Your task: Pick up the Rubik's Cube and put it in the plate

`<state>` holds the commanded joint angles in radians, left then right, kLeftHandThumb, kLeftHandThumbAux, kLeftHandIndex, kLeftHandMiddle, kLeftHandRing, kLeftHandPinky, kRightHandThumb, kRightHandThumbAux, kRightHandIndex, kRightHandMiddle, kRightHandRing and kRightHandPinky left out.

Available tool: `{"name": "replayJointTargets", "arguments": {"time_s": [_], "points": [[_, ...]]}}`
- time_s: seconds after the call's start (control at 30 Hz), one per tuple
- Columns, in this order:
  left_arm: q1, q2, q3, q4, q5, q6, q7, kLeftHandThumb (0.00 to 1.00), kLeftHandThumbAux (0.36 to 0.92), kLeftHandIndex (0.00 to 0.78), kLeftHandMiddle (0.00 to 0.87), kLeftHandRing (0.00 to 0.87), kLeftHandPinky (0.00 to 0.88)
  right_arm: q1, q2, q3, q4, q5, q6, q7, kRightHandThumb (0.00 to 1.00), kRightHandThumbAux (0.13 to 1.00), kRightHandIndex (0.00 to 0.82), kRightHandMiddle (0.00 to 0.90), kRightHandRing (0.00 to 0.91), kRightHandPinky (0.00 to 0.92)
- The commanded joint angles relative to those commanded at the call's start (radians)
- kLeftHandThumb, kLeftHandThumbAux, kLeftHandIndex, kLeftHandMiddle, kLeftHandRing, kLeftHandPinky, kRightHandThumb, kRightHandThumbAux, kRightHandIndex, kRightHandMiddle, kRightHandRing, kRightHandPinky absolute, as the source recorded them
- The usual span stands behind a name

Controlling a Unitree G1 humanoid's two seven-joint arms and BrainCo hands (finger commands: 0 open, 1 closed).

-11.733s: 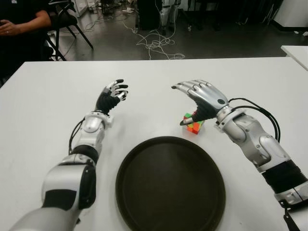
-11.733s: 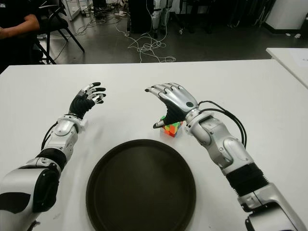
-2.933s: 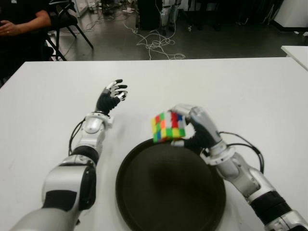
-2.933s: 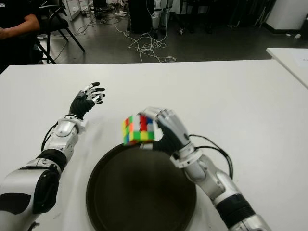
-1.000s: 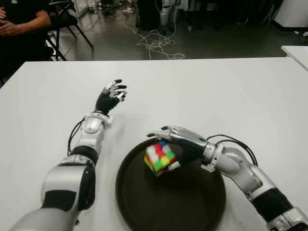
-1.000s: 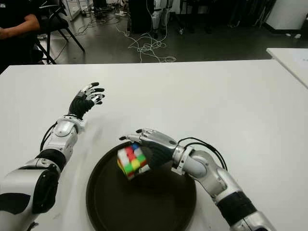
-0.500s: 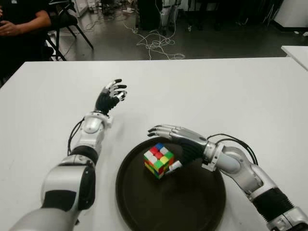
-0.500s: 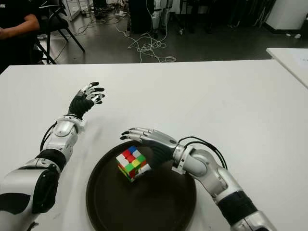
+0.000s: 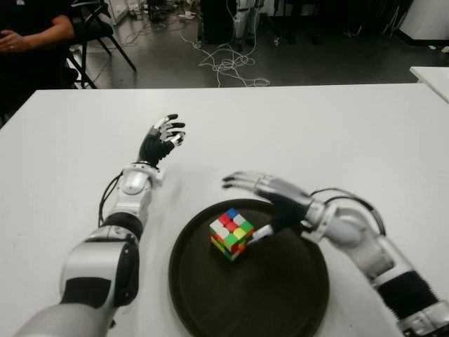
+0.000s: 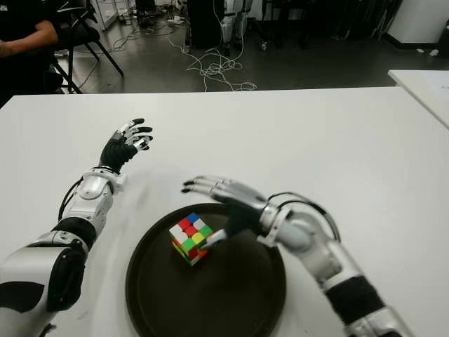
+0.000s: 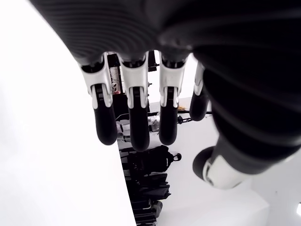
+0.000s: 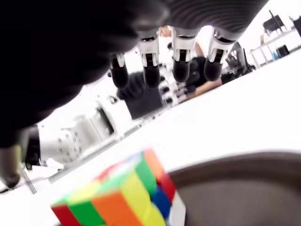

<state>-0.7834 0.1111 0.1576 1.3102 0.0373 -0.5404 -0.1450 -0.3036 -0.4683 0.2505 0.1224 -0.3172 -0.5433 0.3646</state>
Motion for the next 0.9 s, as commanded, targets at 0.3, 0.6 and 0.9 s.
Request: {"name": "replayJointTargets", "arguments": {"time_s": [0.3,0.6,0.9], "points": [[-0.001,0.002,-0.001,0.002,0.007,0.010,0.014,0.131,0.708,0.169,0.257,0.262,0.299,0.022,0.011,-0.273,-0.091,0.320,0.035,-0.061,0.000,0.485,0.000,0.000,0.000,0.000],[-0.003,0.005,-0.008,0.001,0.014,0.013,0.022,0.116,0.707,0.171,0.257,0.266,0.299,-0.030,0.137,-0.456,-0.041,0.450,0.037,-0.252,0.000,0.638,0.108,0.141,0.098,0.043],[-0.004,0.005,-0.014,0.002,0.018,0.016,0.030,0.119,0.700,0.173,0.263,0.265,0.294,-0.055,0.282,-0.449,0.094,0.303,-0.067,-0.435,0.000,0.727,0.243,0.264,0.219,0.178]]}}
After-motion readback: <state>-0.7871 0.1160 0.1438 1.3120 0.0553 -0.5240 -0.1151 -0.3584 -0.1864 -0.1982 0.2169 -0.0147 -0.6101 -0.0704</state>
